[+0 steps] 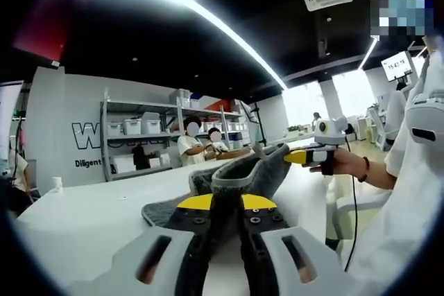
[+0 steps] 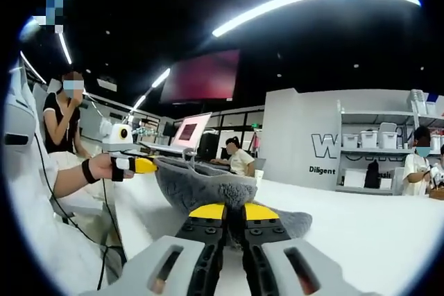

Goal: Open the folded towel by lifting each exposed corner and separating the folded layers until the towel lies flat within the target outline without major curled edges

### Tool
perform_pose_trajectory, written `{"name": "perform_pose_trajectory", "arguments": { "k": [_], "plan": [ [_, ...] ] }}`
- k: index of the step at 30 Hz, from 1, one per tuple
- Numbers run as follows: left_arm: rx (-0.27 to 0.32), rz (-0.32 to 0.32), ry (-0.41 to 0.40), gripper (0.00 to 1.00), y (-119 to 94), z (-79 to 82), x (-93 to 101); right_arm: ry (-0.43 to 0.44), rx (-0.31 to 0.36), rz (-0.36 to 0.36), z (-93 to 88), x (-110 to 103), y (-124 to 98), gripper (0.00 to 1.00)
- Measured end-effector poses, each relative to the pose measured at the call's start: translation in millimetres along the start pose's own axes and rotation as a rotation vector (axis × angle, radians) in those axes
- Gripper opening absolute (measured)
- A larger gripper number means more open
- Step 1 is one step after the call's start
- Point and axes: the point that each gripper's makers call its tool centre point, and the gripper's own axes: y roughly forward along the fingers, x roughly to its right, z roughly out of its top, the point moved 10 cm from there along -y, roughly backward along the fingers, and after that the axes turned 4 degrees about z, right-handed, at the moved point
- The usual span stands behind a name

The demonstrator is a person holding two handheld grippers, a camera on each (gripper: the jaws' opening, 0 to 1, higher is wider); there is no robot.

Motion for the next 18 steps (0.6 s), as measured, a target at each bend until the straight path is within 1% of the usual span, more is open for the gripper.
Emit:
{"name": "perform_pose_trajectory", "arguments": {
  "k": [6, 8, 12, 17, 18],
  "plan": [
    [0.002, -0.006, 0.002, 0.11, -3, -0.9, 1.6, -0.007, 0.002, 0.005, 0.0, -2, -3, 0.01],
    [-0.001, -0.005, -0.009, 0.11, -5, -3.2, 1.2, 0.009, 0.002, 0.014, -1.7, -3, -6, 0.01],
    [-0.001, -0.002, -0.011, 0.11, -7, -3.8, 1.3, 0.006, 0.001, 0.015, -2.5, -3, -8, 0.02],
    [-0.003, -0.013, -0.005, 0.11, -11, -4.1, 6.6, -0.016, -0.007, 0.022, -2.4, -7, -11, 0.02],
    [-0.004, -0.018, -0.005, 0.11, -13, -5.3, 8.9, -0.014, -0.008, 0.019, -6.2, -8, -15, 0.02]
  ]
}}
